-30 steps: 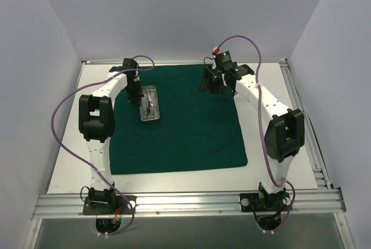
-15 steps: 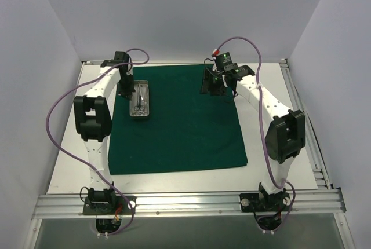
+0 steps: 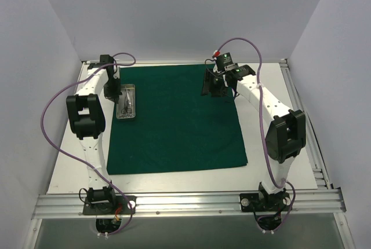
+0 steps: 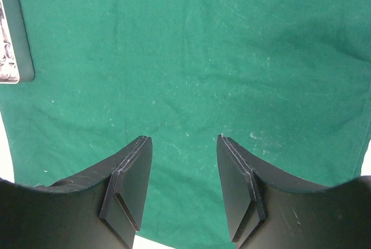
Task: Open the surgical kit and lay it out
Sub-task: Place the container in the surgical kit.
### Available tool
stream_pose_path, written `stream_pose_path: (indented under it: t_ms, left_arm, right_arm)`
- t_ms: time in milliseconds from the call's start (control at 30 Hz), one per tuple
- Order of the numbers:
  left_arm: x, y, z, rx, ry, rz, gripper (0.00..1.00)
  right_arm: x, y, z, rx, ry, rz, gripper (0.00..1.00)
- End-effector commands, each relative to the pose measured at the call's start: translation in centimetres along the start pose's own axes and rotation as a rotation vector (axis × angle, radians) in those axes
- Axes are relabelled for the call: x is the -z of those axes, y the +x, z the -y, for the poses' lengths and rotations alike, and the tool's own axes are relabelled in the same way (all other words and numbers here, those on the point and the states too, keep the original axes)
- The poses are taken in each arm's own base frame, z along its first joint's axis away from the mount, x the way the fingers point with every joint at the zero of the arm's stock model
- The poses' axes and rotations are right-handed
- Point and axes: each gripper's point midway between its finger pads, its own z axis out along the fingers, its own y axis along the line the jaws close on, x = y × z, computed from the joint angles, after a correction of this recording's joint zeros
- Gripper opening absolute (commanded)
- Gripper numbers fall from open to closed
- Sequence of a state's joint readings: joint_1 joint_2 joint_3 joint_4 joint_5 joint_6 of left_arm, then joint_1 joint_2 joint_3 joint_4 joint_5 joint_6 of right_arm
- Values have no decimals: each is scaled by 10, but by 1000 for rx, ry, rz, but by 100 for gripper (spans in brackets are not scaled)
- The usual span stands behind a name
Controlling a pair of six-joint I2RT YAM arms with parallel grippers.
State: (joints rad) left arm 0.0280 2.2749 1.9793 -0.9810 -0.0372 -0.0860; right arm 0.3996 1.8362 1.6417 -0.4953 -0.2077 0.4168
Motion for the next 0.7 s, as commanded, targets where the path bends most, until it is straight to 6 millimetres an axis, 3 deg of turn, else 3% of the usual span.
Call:
stream_pose_path:
  t_ms: [0, 100, 200, 233, 267, 367, 500, 667]
  left_arm:
    - [4, -18, 7, -29, 41, 51, 2]
    - [-2, -14, 5, -26, 35, 33, 4]
    - [-5, -13, 2, -23, 17, 24, 16]
    - [-2, -14, 2, -12, 10, 30, 28]
    - [-1, -14, 1, -9, 2, 31, 32]
    - [13, -19, -5, 7, -27, 58, 44]
    - [37, -26, -12, 44, -72, 88, 52]
    - [68, -37, 0, 65, -46, 153, 52]
  right_arm:
    - [19, -6, -4, 15, -19, 15, 49]
    - [17, -7, -1, 13, -16, 12, 49]
    - [16, -7, 0, 13, -18, 10, 49]
    - [15, -7, 0, 14, -19, 10, 49]
    - [15, -7, 0, 15, -19, 10, 49]
    - [14, -7, 1, 13, -20, 9, 49]
    - [14, -9, 2, 11, -24, 13, 49]
    - [13, -6, 5, 10, -21, 0, 49]
